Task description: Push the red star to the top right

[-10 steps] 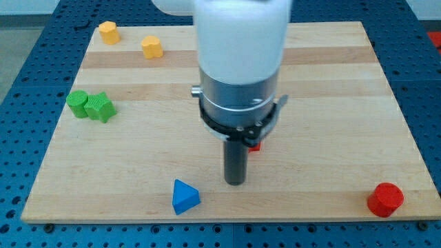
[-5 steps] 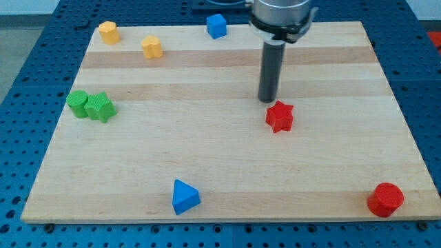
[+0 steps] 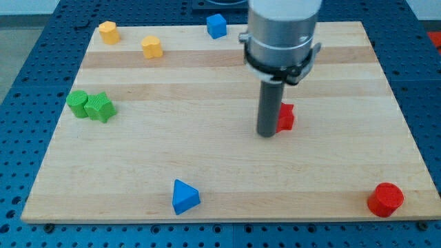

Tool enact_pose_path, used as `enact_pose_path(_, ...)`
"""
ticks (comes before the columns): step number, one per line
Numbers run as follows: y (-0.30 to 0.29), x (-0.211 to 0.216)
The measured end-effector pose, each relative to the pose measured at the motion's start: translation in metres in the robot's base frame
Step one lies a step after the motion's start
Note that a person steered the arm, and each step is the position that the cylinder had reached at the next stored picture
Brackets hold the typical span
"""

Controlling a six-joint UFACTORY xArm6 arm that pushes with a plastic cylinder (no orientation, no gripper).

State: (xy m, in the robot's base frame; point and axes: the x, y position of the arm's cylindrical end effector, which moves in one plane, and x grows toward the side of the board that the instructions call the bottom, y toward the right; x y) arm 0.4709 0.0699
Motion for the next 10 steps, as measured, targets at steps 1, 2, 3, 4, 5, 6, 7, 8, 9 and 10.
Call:
enact_pose_path(1,0.023,-0.033)
enact_pose_path(2,0.045,-0.064)
enact_pose_path(3,0.035,-0.063)
enact_pose_path(4,0.018,-0.036)
enact_pose_path(5,0.025,-0.013)
enact_pose_path(6,0.048,-0.012)
enact_pose_path(7,0.055,-0.036)
enact_pose_path(8,0.069,-0.072)
enact_pose_path(9,0.069,-0.082)
enact_pose_path(10,0.060,-0.064)
